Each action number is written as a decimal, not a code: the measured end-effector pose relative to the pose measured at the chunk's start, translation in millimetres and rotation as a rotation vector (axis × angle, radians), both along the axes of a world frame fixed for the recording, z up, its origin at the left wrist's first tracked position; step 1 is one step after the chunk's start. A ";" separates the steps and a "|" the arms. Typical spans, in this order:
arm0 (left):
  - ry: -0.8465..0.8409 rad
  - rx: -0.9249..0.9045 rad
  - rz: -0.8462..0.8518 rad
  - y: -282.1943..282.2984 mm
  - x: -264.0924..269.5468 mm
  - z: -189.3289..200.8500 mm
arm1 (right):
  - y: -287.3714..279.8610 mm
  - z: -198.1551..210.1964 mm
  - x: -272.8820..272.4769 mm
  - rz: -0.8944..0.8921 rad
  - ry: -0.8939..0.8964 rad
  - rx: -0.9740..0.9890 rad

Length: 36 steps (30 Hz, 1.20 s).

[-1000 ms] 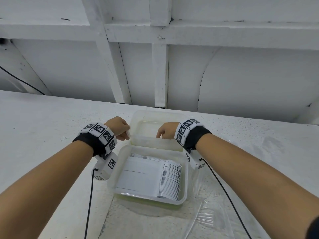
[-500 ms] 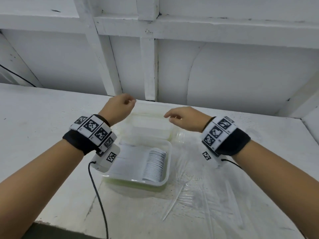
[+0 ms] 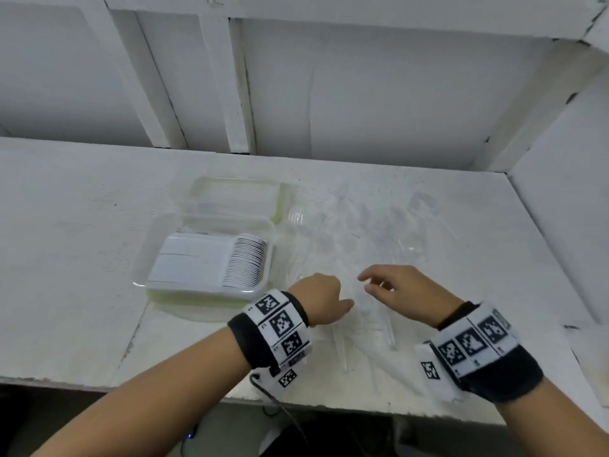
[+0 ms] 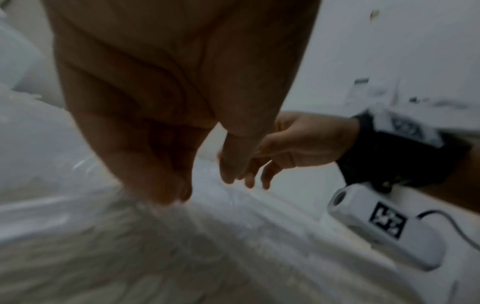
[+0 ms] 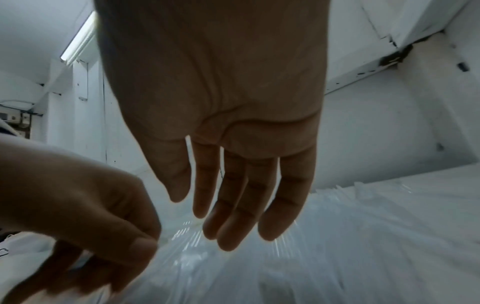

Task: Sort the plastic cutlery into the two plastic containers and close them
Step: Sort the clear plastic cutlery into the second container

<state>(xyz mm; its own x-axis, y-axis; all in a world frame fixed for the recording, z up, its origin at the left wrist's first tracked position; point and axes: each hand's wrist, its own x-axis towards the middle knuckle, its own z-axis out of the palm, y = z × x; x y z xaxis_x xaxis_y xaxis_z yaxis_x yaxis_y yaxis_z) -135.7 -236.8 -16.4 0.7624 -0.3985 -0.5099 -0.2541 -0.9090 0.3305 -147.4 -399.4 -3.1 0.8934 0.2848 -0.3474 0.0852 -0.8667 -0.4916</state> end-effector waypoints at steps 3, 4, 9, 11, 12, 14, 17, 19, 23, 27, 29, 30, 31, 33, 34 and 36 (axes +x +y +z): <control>-0.059 0.036 0.015 -1.8 -1.5 -7.2 | -1.7 -8.6 -17.5 -0.032 0.045 0.015; -0.075 0.034 0.027 -1.7 -0.9 -8.1 | -1.4 -10.0 -20.2 -0.046 0.046 0.020; -0.132 0.062 0.094 2.5 1.0 -10.3 | 4.1 -13.2 -22.8 -0.092 -0.003 0.013; -0.141 0.033 0.162 6.7 2.6 -12.6 | 7.1 -12.1 -23.7 -0.073 -0.011 -0.035; -0.136 0.003 0.209 9.6 3.3 -14.1 | 8.6 -10.5 -25.5 -0.049 -0.002 -0.079; -0.131 -0.065 0.298 16.4 4.0 -16.8 | 12.2 -7.5 -31.6 0.026 0.055 -0.205; -0.127 -0.172 0.386 23.8 3.8 -16.5 | 19.3 -8.6 -44.6 0.126 0.124 -0.367; -0.136 -0.247 0.423 26.3 3.7 -13.0 | 24.1 -13.9 -49.8 0.140 0.119 -0.361; -0.140 -0.435 0.517 29.9 3.5 -5.9 | 33.4 -22.1 -53.5 0.113 0.032 -0.270; -0.131 -0.610 0.597 31.8 2.3 3.1 | 42.8 -29.8 -59.1 0.235 0.015 -0.368; -0.109 -0.678 0.635 33.0 1.6 6.4 | 42.4 -36.0 -57.4 0.250 -0.038 -0.382; -0.103 -0.698 0.644 33.8 1.0 7.7 | 40.7 -37.7 -55.5 0.248 -0.052 -0.380; -0.101 -0.711 0.643 34.5 -0.3 9.2 | 38.5 -38.3 -53.0 0.239 -0.053 -0.369; -0.118 -0.735 0.625 35.9 -3.6 12.0 | 34.6 -36.6 -45.4 0.207 -0.035 -0.323; -0.137 -0.747 0.616 36.5 -5.0 13.7 | 33.1 -34.3 -40.5 0.184 -0.022 -0.295; -0.173 -0.777 0.610 37.6 -6.9 17.4 | 31.3 -29.6 -30.0 0.124 -0.006 -0.227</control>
